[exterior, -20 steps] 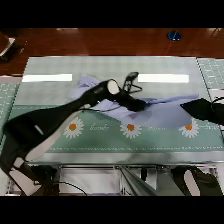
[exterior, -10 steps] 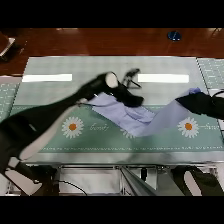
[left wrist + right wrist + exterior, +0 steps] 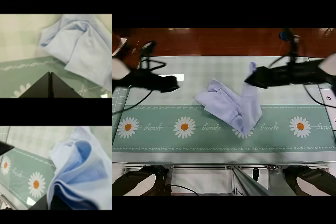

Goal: Fold the shirts.

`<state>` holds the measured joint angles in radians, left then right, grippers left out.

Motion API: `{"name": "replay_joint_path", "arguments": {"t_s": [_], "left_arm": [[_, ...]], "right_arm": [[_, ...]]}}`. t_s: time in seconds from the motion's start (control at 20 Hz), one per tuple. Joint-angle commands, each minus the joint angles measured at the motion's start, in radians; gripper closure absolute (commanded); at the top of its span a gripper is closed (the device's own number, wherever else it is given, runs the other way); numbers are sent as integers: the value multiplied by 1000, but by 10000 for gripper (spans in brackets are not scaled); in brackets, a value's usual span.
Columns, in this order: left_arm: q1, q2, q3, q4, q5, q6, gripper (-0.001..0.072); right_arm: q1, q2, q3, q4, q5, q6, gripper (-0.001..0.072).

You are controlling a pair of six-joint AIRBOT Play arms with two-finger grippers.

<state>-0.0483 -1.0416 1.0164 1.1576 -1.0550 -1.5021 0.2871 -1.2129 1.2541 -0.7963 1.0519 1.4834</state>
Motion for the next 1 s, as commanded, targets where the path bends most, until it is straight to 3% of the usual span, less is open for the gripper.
{"name": "replay_joint_path", "arguments": {"t_s": [0.0, 0.3, 0.35, 0.4, 0.45, 0.6, 0.75, 0.85, 0.95], "left_arm": [[106, 325, -296, 28, 129, -64, 690], [103, 552, -556, -70, 154, -85, 690], [102, 549, -578, -88, 171, -85, 690], [101, 542, -598, -109, 191, -85, 690], [101, 534, -608, -120, 201, -85, 690], [101, 509, -610, -123, 203, -81, 690], [102, 507, -610, -123, 197, -82, 690], [101, 507, -610, -123, 194, -82, 690], [101, 507, -610, -123, 180, -72, 691]], "right_arm": [[125, -303, 192, 3, -100, 30, 696], [196, -624, 465, 15, -87, 127, 695], [203, -656, 491, 30, -85, 128, 639], [207, -678, 507, 62, -87, 121, 399], [206, -686, 515, 95, -89, 81, 303], [149, -640, 515, 130, -51, 73, 305], [13, -513, 515, 104, 161, 49, 306], [-67, -373, 508, -117, 329, 47, 306], [-92, -192, 428, -547, 455, 85, 309]]}}
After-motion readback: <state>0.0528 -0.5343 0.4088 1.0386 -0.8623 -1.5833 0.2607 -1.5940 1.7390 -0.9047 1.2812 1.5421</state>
